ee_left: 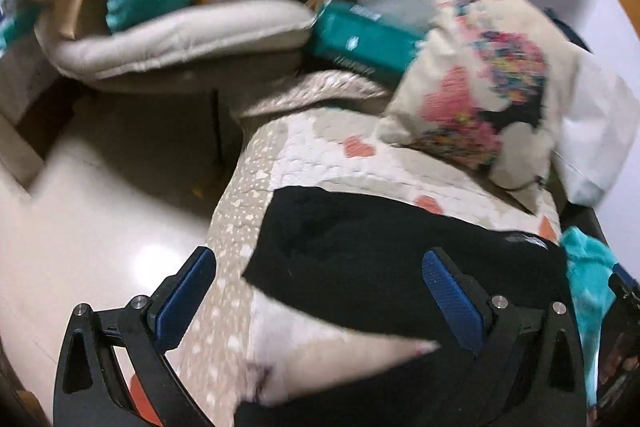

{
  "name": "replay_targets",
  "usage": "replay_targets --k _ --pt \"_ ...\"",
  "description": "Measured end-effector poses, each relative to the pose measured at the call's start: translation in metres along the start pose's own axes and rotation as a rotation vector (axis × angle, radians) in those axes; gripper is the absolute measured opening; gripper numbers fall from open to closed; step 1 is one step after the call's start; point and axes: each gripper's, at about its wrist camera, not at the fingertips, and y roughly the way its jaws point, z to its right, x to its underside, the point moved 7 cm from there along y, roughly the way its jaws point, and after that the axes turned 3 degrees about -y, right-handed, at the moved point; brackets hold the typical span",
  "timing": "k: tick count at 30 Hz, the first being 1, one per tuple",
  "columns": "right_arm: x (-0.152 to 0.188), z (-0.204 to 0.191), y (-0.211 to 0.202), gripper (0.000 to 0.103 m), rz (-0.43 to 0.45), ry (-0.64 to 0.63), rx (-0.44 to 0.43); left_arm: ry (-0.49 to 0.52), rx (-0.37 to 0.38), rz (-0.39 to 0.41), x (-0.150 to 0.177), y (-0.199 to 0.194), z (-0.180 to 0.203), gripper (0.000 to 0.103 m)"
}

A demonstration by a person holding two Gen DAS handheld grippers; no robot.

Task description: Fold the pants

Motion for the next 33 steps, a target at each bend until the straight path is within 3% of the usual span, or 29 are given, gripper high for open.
replay_targets --k 4,12,19,25,27,29,31,32,33 --pt "-0.009 0.015 0.058 0.099 -0.100 0.016 -0.049 0.003 0.008 -0.025 -0.013 0.046 -0.012 0.103" --pt "-0.021 -0.008 0.148 0.097 -0.225 -0.184 -0.073 0.083 0.037 -0.042 -0.025 0.105 -0.004 0.103" --pt "-0.011 -0.028 0.198 0.091 -0.332 -0.312 -0.130 0.189 0.017 -0.080 -0.015 0.139 0.003 0.103" --pt "-0.002 -0.029 0.219 0.091 -0.376 -0.307 -0.162 0.198 0.028 -0.072 -0.015 0.146 0.006 0.102" --pt "-0.001 -0.029 0.219 0.090 -0.373 -0.291 -0.171 0.213 0.021 -0.075 -0.014 0.145 0.007 0.093" --pt "0.000 -0.031 0.216 0.079 -0.369 -0.263 -0.201 0.228 0.012 -0.068 -0.015 0.138 0.009 0.068" --pt "0.001 -0.034 0.210 0.048 -0.370 -0.243 -0.239 0.225 0.051 -0.066 -0.018 0.131 0.015 0.037" --pt "0.002 -0.034 0.208 0.042 -0.374 -0.234 -0.248 0.218 0.065 -0.073 -0.018 0.128 0.018 0.017" --pt "0.002 -0.033 0.206 0.035 -0.380 -0.222 -0.253 0.211 0.100 -0.083 -0.018 0.125 0.023 0.013"
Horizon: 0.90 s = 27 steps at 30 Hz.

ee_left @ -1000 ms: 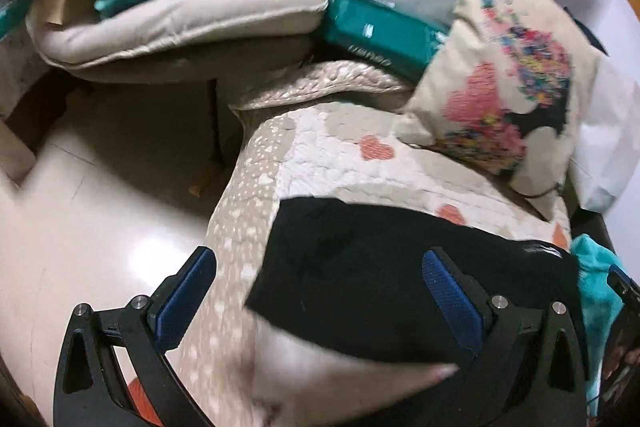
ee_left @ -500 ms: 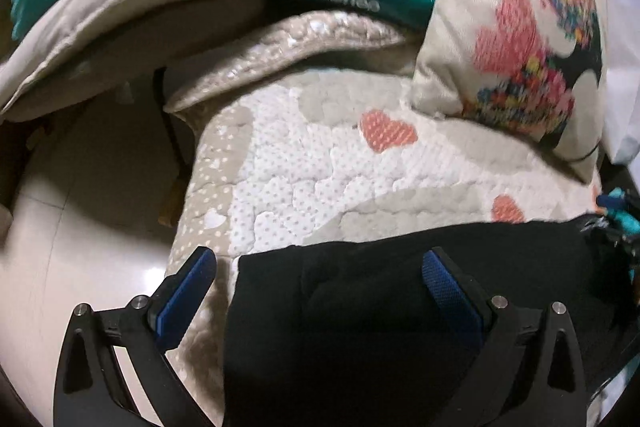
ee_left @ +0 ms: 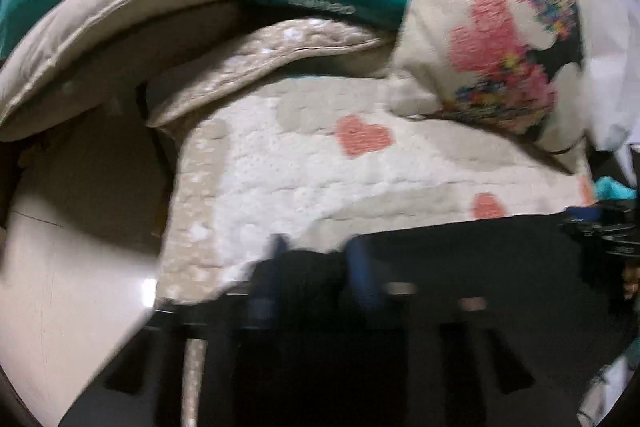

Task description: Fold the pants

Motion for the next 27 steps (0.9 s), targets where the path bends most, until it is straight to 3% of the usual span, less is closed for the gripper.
replay_targets --k 4,7,18,27 --pt "0.004 -0.004 -0.018 0.017 0.026 0.028 -0.010 0.041 -0.047 0.023 0.001 -0.008 0.011 0.013" --pt "0.006 -0.009 -0.036 0.014 0.054 0.036 -0.007 0.041 -0.052 0.030 0.001 -0.020 0.018 0.013" --pt "0.036 -0.048 -0.104 0.012 0.118 0.022 0.038 0.055 -0.037 0.139 0.010 -0.114 0.040 0.013" --pt "0.107 -0.093 -0.140 0.012 0.115 0.018 0.027 0.027 -0.036 0.169 0.078 -0.179 0.044 0.013"
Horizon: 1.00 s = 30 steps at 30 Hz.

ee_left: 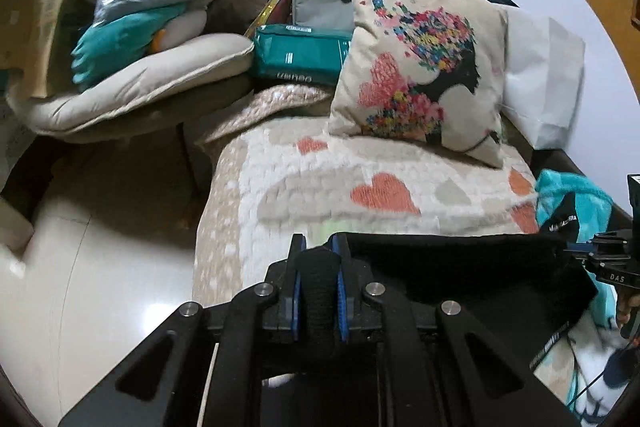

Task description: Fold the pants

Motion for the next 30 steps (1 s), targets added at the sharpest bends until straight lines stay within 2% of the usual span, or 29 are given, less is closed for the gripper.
replay_targets --k 2,3,10,16,21,23,25,30 --pt "0.017 -0.009 -0.004 0.011 -0.010 0.005 -0.007 0.000 -0.010 -0.011 0.017 -0.008 0.000 0.013" --pt "0.027 -0.014 -0.006 0.006 -0.014 0.011 -0.014 -0.002 -0.019 -0.020 0.027 -0.012 0.000 0.013" --pt "0.072 -0.029 -0.007 0.007 -0.034 0.053 -0.025 -0.041 -0.046 -0.110 0.095 -0.023 -0.006 0.013" --pt "0.112 -0.043 0.007 0.007 -0.115 0.042 -0.026 -0.020 -0.102 -0.188 0.145 -0.024 -0.008 0.015" --pt "0.137 -0.053 0.022 0.008 -0.196 0.010 -0.007 0.000 -0.141 -0.238 0.172 -0.028 -0.012 0.025" --pt "0.143 -0.057 0.024 0.011 -0.217 -0.009 0.006 0.000 -0.153 -0.242 0.177 -0.034 -0.016 0.044" --pt "0.147 -0.058 0.024 0.012 -0.227 -0.016 0.019 -0.016 -0.150 -0.249 0.182 -0.040 -0.022 0.053" --pt "0.160 -0.058 0.025 0.023 -0.268 0.004 0.021 -0.113 -0.100 -0.262 0.190 -0.056 -0.040 0.055"
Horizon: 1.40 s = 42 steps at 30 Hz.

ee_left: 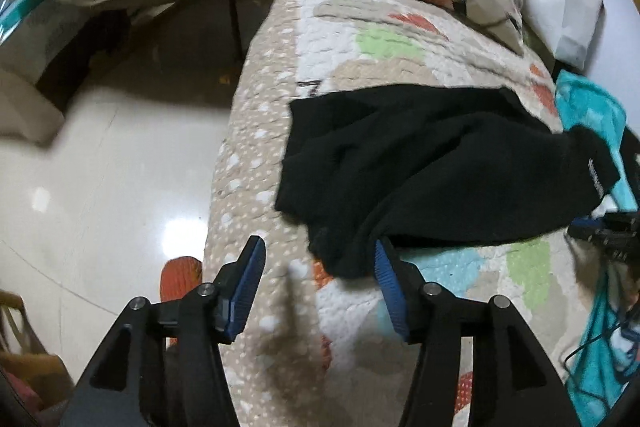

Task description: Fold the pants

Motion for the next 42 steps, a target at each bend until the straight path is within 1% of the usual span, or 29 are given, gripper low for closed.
replay_targets --k 4,5,8,10,12,16,17,18,19,20,21,22,23,24,25,26,28,30,32,34,36,37,38,39,40,42 --pt "0.004 -0.007 -0.007 0.026 0.016 0.001 -0.018 -0.112 0.035 0.030 -0.004 -0.009 -0.020 0.055" --pt "0.005 -0.008 -0.010 0.027 0.034 0.002 -0.029 -0.158 0.044 0.036 -0.006 -0.009 -0.026 0.055" --pt "0.002 -0.014 -0.023 0.032 0.089 0.009 -0.067 -0.218 0.078 0.034 -0.017 -0.001 -0.028 0.055" --pt "-0.001 -0.017 -0.030 0.039 0.122 0.012 -0.080 -0.201 0.068 0.034 -0.024 0.006 -0.020 0.055" --pt "-0.006 -0.018 -0.035 0.040 0.147 0.019 -0.081 -0.151 0.039 0.036 -0.034 0.017 -0.006 0.055" --pt "-0.024 -0.006 -0.044 0.041 0.204 0.060 -0.062 -0.031 -0.033 -0.032 -0.043 0.049 0.015 0.054" --pt "-0.032 -0.001 -0.047 0.042 0.215 0.076 -0.047 0.004 -0.063 -0.065 -0.043 0.059 0.018 0.044" --pt "-0.037 0.004 -0.048 0.042 0.223 0.087 -0.035 0.043 -0.071 -0.101 -0.044 0.068 0.024 0.040" --pt "-0.045 0.010 -0.050 0.042 0.231 0.099 -0.026 0.055 -0.078 -0.103 -0.045 0.068 0.026 0.034" --pt "-0.056 0.016 -0.051 0.042 0.240 0.114 -0.017 0.084 -0.091 -0.116 -0.049 0.067 0.031 0.024" --pt "-0.064 0.020 -0.052 0.045 0.247 0.124 -0.012 0.108 -0.101 -0.119 -0.053 0.066 0.035 0.023" --pt "-0.076 0.027 -0.051 0.050 0.258 0.137 -0.009 0.132 -0.118 -0.115 -0.057 0.065 0.038 0.020" --pt "-0.086 0.028 -0.049 0.054 0.265 0.142 -0.007 0.168 -0.140 -0.102 -0.065 0.063 0.040 0.020" --pt "-0.096 0.029 -0.047 0.061 0.274 0.146 -0.003 0.174 -0.142 -0.092 -0.072 0.062 0.040 0.020" --pt "-0.111 0.031 -0.042 0.065 0.283 0.148 0.003 0.167 -0.134 -0.080 -0.077 0.060 0.040 0.020" --pt "-0.121 0.031 -0.039 0.065 0.288 0.148 0.003 0.128 -0.100 -0.059 -0.085 0.056 0.034 0.020" --pt "-0.143 0.029 -0.028 0.065 0.288 0.146 -0.006 0.074 -0.069 -0.046 -0.091 0.054 0.024 0.020" --pt "-0.163 0.024 -0.013 0.065 0.278 0.125 -0.009 0.013 -0.036 -0.057 -0.093 0.059 0.012 0.020" --pt "-0.182 0.023 0.007 0.066 0.253 0.090 0.031 -0.039 0.001 -0.079 -0.094 0.067 0.007 0.020" --pt "-0.192 0.024 0.025 0.067 0.225 0.078 0.062 -0.038 -0.004 -0.073 -0.096 0.068 0.008 0.020" --pt "-0.198 0.027 0.044 0.067 0.189 0.078 0.067 -0.024 -0.024 -0.063 -0.096 0.067 0.013 0.020" --pt "-0.198 0.027 0.051 0.059 0.169 0.086 0.037 -0.016 -0.034 -0.057 -0.097 0.068 0.015 0.020" --pt "-0.198 0.025 0.054 0.044 0.164 0.094 -0.001 -0.011 -0.044 -0.052 -0.098 0.069 0.016 0.020" --pt "-0.198 0.025 0.056 0.016 0.159 0.099 -0.015 -0.012 -0.054 -0.051 -0.100 0.071 0.017 0.020" --pt "-0.198 0.026 0.056 0.013 0.163 0.097 0.002 -0.022 -0.057 -0.053 -0.102 0.074 0.018 0.020" --pt "-0.200 0.030 0.053 0.011 0.177 0.106 -0.002 -0.041 -0.062 -0.058 -0.107 0.079 0.018 0.020"
